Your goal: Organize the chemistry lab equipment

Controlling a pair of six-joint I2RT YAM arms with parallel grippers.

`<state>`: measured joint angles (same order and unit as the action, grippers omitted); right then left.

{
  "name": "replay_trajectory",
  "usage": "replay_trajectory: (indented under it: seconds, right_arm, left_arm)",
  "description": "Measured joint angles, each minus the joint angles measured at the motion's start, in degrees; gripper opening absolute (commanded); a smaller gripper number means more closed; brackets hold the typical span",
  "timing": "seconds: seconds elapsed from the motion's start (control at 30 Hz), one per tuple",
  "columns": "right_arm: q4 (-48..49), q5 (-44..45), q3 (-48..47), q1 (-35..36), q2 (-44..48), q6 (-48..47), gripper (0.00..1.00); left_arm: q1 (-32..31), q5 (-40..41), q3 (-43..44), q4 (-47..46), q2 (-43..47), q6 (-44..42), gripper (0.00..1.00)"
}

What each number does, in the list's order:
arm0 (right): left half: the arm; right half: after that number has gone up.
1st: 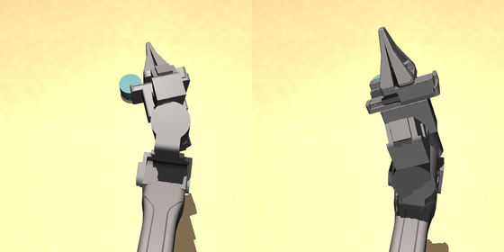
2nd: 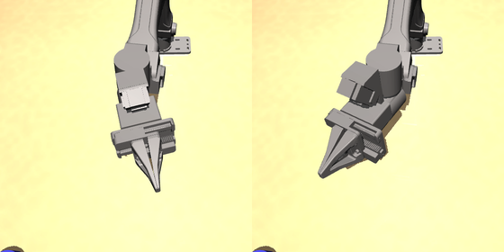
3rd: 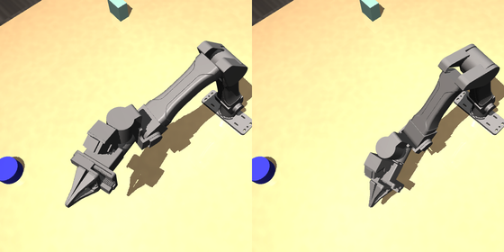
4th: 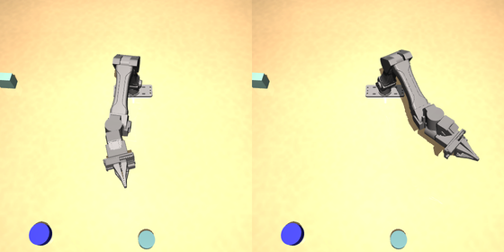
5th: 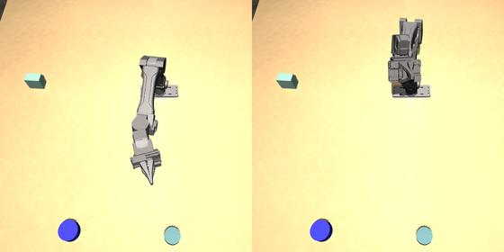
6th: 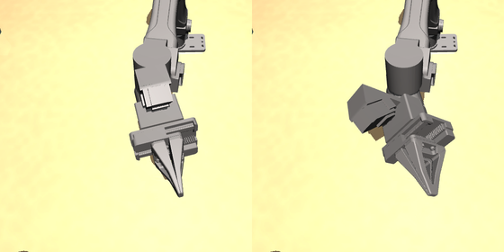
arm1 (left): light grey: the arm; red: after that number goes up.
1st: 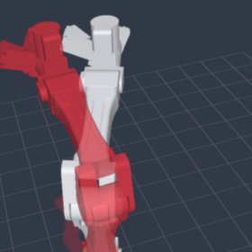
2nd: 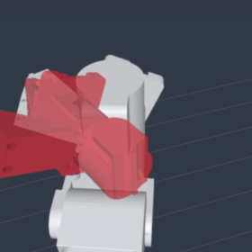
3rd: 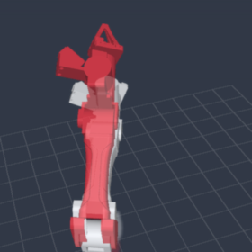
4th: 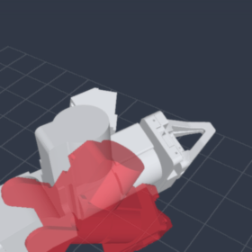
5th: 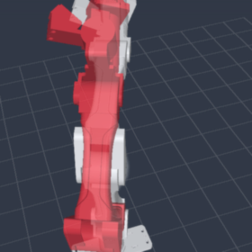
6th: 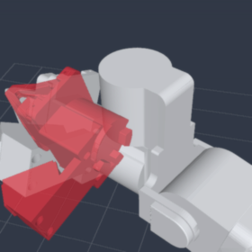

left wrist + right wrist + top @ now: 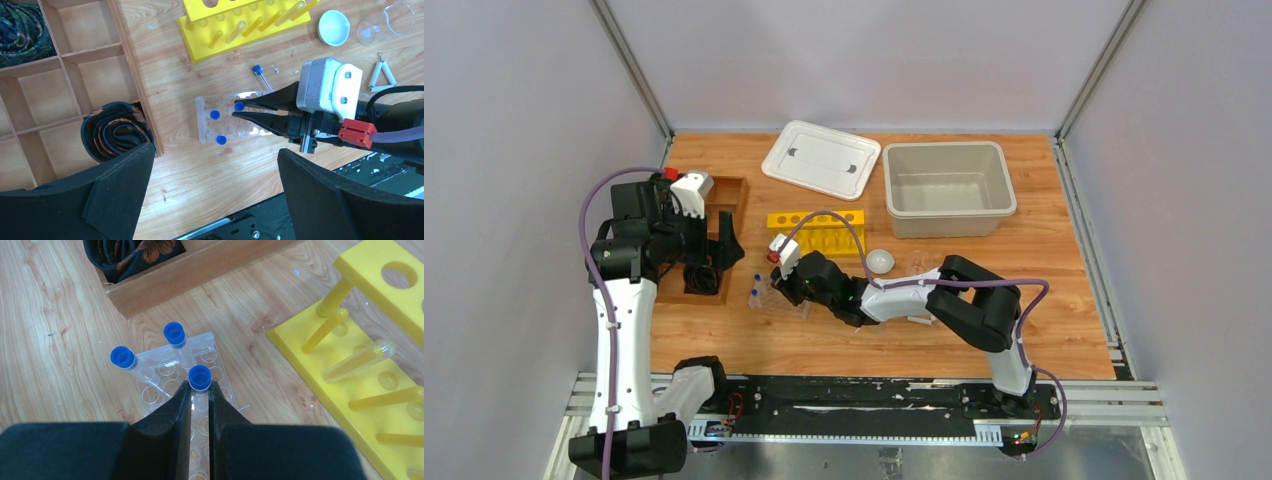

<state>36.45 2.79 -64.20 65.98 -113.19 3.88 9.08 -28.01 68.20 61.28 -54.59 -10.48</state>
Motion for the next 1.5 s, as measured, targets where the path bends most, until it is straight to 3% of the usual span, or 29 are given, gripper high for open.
replay_trajectory:
  seconds: [0.1, 0.27, 0.47, 0.6, 0.9, 1.13, 1.5]
  right_arm:
    - [0.0, 0.0, 0.0, 0.0, -0.6, 0.0, 0.08]
    - [0.1, 0.0, 0.1, 0.0, -0.7, 0.7, 0.4]
    - [-2.4, 0.7, 0.6, 0.3, 1.3, 1.9, 0.57]
    - [-6.5, 2.7, 1.5, 0.4, 6.6, 3.8, 0.56]
    - [-22.4, 10.9, 1.0, -1.0, 16.6, 15.6, 0.35]
    - [-32.9, 15.8, 1.8, -1.9, 16.2, 23.1, 0.38]
    - [-40.8, 13.3, -0.3, -1.9, 7.1, 25.1, 0.41]
  left_arm:
    - [0.0, 0.0, 0.3, 0.1, 0.0, 0.0, 1.0]
    - [0.0, 0.0, 0.4, 0.1, 0.1, 0.0, 1.0]
    - [0.0, 0.0, 0.9, 0.1, 0.4, 0.0, 1.0]
    - [0.0, 0.0, 1.2, 0.2, 0.5, 0.0, 1.0]
    - [0.0, -0.1, 1.6, 0.1, 0.5, 0.0, 1.0]
    - [0.0, -0.1, 2.0, 0.2, 0.5, 0.0, 1.0]
    - [0.0, 0.0, 2.0, 0.2, 0.7, 0.0, 1.0]
